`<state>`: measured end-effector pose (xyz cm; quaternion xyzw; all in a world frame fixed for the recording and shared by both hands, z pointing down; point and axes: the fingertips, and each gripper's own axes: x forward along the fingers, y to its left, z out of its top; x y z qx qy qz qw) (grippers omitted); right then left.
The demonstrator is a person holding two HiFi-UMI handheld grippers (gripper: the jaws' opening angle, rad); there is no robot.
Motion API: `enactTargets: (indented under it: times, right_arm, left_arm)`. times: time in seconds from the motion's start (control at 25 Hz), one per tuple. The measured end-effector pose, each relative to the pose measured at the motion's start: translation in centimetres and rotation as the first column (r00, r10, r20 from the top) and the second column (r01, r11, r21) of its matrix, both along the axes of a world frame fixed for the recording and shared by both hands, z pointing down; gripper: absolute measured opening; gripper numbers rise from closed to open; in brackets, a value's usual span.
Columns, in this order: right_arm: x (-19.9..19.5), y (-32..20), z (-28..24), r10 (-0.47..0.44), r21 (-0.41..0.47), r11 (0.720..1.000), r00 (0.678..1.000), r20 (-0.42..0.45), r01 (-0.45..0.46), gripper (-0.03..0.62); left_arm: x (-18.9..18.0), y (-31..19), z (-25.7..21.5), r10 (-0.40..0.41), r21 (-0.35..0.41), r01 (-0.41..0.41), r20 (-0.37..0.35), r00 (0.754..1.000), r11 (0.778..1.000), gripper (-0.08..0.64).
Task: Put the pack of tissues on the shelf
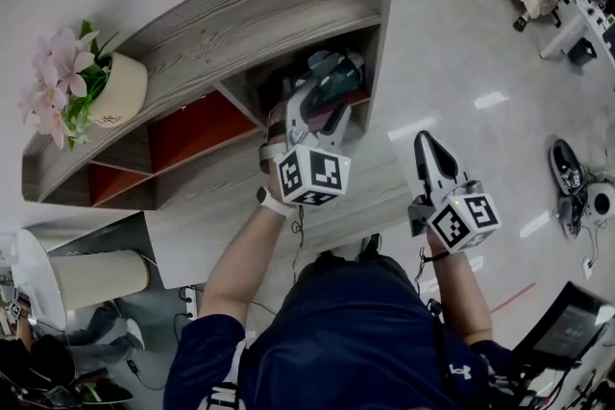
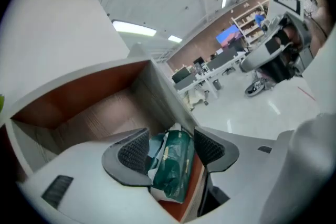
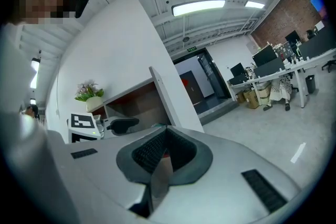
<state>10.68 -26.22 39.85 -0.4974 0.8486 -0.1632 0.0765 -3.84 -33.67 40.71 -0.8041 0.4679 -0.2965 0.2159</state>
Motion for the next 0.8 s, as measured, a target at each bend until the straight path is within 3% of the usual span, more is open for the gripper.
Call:
enactTargets:
  times: [0.2,0.44,0.8]
  right_arm:
    - [-1.0,0.2,-1.3,-0.021,0.029,0.999,1.0,-0.005,0.021,0.003]
    - [-2.2,0.1,-2.6,-0.042,0.059,0.997,0.999,-0.017,0.043,0.003]
    - [-4.3,1.0,-4.9,-0.073,0.129,0.989,0.997,-0.039,0.077,0.003]
  left_arm:
    - [0.4,3.6,-1.6,0.034,-0.017,-0.035,-0.098,0.995,0.999,0.265]
    - [-0.9,6.1,-3.0,0.015,-0.04,-0.026,-0.252,0.968,0.999,0.241]
    - [-1.5,9.3,-5.4,0.066,-0.043,-0.095,-0.445,0.893,0.995,0.204]
